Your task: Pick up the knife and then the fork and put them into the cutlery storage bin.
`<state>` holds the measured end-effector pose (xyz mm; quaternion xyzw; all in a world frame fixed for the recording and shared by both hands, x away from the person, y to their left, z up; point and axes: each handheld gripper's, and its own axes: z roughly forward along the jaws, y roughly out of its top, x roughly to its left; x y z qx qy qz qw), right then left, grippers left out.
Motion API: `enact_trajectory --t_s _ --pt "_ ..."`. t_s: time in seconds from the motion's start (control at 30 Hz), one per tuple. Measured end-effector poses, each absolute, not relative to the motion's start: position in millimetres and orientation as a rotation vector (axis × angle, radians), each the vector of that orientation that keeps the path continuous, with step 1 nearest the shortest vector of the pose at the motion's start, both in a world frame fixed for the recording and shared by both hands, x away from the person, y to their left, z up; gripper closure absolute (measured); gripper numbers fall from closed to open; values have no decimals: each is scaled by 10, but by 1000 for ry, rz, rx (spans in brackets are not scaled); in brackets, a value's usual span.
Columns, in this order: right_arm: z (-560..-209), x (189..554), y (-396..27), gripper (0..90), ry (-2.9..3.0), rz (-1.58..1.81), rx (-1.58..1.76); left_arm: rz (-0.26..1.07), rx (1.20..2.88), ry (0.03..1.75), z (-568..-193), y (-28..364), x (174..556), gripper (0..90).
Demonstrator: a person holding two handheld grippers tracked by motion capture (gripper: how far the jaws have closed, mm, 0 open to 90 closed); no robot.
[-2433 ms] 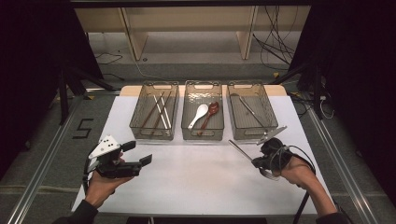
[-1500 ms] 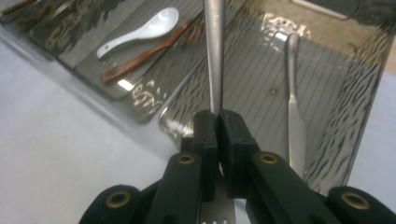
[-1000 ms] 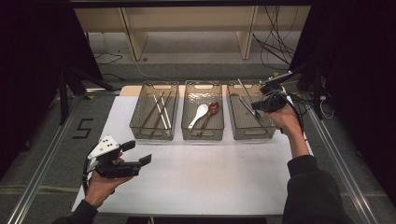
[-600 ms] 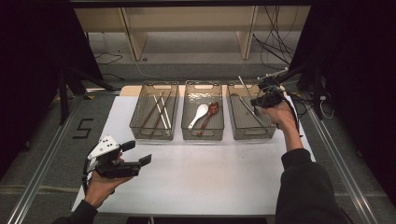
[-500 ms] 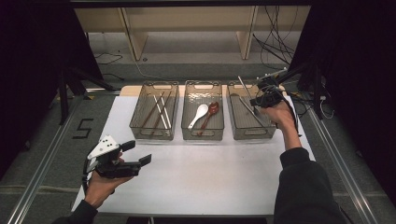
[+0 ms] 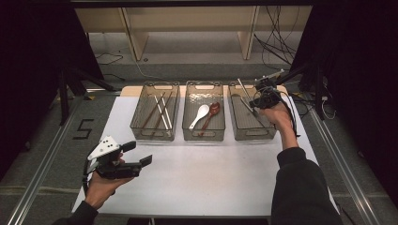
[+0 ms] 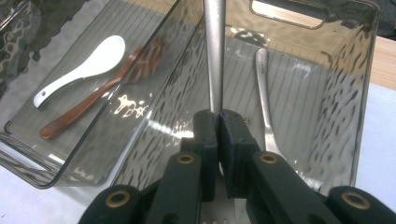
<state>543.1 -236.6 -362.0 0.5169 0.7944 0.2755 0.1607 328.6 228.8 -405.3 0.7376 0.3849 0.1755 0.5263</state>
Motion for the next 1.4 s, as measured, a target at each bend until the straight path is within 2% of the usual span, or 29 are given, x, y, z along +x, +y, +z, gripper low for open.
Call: enact_trajectory --t_s 0.53,0.73,0.9,1.17,1.4 --pt "-3735 5517 -2316 844 2276 741 1497 411 1760 918 -4048 2287 3286 151" --pt "-3735 5537 -2311 631 2282 784 1514 392 1746 918 -4043 2280 3283 151" --pt "-3698 5469 -2311 539 2290 808 1503 391 1747 922 -4044 2288 3286 150" --pt "-3640 5254 -2302 445 2276 923 1442 393 1747 924 -4046 2289 3287 150" --pt "-3603 4997 -2232 399 2234 1092 1394 393 1745 926 -4046 2289 3287 150"
